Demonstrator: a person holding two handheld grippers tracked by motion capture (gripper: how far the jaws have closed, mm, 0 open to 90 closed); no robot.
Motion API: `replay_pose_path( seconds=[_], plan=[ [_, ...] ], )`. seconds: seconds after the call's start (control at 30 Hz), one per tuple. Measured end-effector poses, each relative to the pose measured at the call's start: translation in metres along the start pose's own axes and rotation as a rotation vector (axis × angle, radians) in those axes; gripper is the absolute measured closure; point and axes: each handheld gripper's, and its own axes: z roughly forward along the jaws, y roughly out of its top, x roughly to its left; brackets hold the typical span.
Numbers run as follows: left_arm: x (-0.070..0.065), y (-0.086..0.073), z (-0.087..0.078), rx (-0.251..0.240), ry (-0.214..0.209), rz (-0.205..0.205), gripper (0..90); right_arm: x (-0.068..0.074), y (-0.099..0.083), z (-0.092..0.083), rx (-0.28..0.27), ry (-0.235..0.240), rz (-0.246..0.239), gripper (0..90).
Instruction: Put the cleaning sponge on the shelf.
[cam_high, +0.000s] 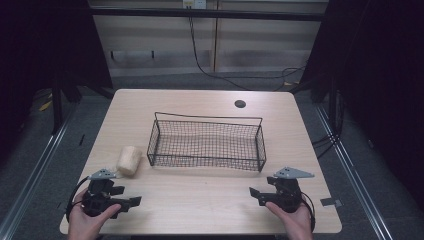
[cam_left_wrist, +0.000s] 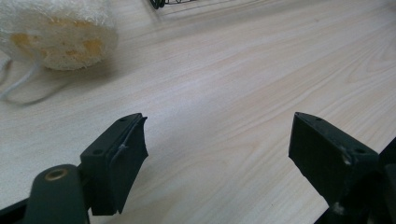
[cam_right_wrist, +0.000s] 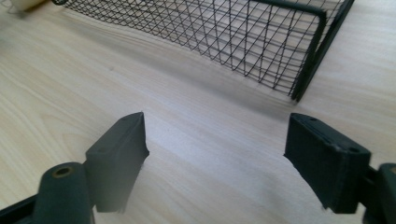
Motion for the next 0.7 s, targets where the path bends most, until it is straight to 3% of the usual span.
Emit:
replay_pose_path(
  seconds=[0.13,0.37,0.4,0.43,0.47,0.53,0.6,0.7],
  plan=[
    [0.001,0.000,-0.003,0.003,0.002,0.003,22.4,0.005,0.002,0.000,-0.003,0.015,-0.025,25.4],
    [-0.001,0.002,-0.008,0.002,-0.011,0.008,24.2,0.008,0.001,-0.003,0.002,0.031,-0.026,26.1],
    [-0.001,0.003,-0.009,0.000,-0.008,0.012,28.8,0.008,0.001,-0.003,0.001,0.034,-0.026,26.1],
    [-0.002,0.003,-0.010,-0.006,-0.011,0.004,28.8,0.008,0.001,-0.003,-0.004,0.038,-0.025,26.1],
    [-0.003,0.003,-0.013,-0.023,-0.053,-0.033,33.6,0.008,0.001,-0.003,-0.003,0.040,-0.026,26.1],
    [-0.004,0.004,-0.015,-0.026,-0.045,-0.047,33.9,0.009,0.001,-0.004,-0.002,0.044,-0.030,26.0],
    [-0.005,0.007,-0.020,-0.018,-0.004,-0.038,34.6,0.009,0.001,-0.004,-0.002,0.045,-0.030,26.1],
    [-0.003,0.011,-0.024,-0.012,-0.013,-0.041,29.4,0.009,0.001,-0.003,-0.001,0.046,-0.028,25.9]
  ],
)
